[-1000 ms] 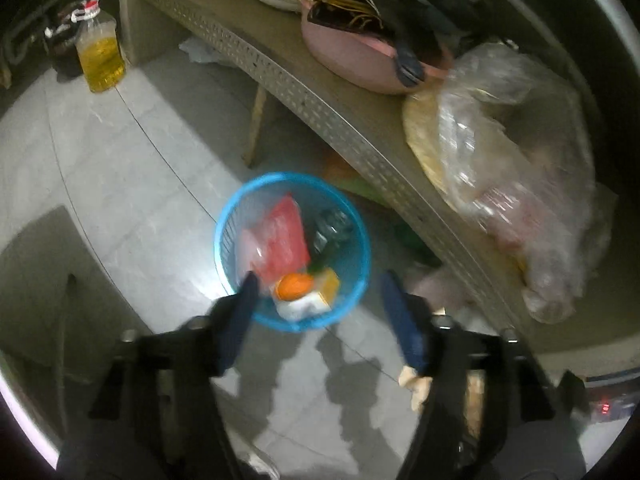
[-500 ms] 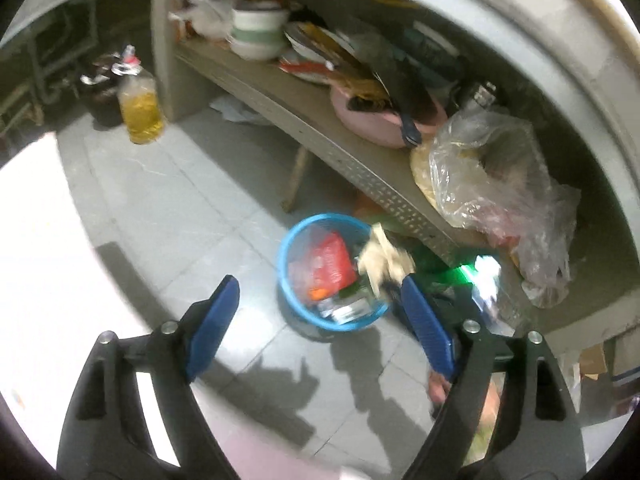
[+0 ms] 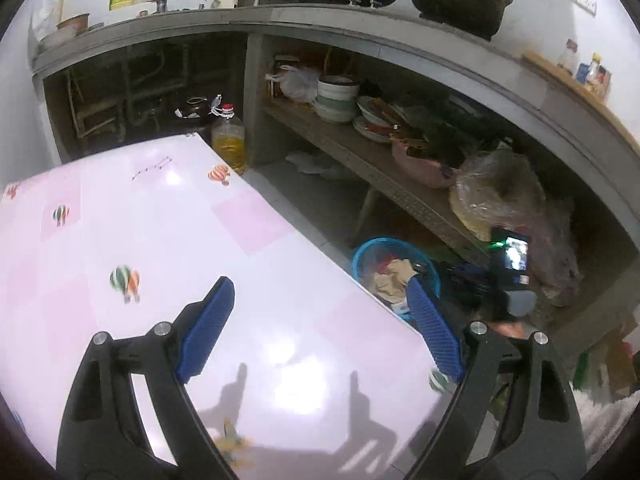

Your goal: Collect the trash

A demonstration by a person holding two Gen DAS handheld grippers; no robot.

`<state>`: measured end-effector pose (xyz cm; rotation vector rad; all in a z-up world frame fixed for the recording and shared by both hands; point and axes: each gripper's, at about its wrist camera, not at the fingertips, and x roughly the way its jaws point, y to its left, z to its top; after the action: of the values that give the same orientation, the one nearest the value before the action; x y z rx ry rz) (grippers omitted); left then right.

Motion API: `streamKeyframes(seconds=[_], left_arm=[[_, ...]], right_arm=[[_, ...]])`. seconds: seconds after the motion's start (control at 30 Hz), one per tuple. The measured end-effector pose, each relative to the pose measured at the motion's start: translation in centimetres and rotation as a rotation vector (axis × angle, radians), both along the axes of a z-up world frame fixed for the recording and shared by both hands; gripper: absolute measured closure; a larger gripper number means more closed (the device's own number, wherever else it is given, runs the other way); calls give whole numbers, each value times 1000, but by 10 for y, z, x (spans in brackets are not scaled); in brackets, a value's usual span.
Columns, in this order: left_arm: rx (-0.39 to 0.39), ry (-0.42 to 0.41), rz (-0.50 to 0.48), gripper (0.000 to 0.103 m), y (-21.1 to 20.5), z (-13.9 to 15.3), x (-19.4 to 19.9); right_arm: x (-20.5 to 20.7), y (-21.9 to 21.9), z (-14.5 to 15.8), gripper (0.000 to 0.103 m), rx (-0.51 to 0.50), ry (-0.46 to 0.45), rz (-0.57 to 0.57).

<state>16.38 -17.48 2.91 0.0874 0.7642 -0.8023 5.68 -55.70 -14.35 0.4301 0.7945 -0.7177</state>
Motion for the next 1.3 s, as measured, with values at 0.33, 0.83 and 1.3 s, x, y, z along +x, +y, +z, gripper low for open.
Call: streamKeyframes(seconds=[0.33,0.83,1.3], left_arm=[[-63,0,132,12,44,-4,-63],[66,-109,346,9,58,-4,-159],[250,-98,420,9,60,-18,-183]], right_arm=[[-101,116,112,11,-107,-127,131],[-152,248,177,6,-314,-48,239],[-184,260,165,6,-344,-12,225]])
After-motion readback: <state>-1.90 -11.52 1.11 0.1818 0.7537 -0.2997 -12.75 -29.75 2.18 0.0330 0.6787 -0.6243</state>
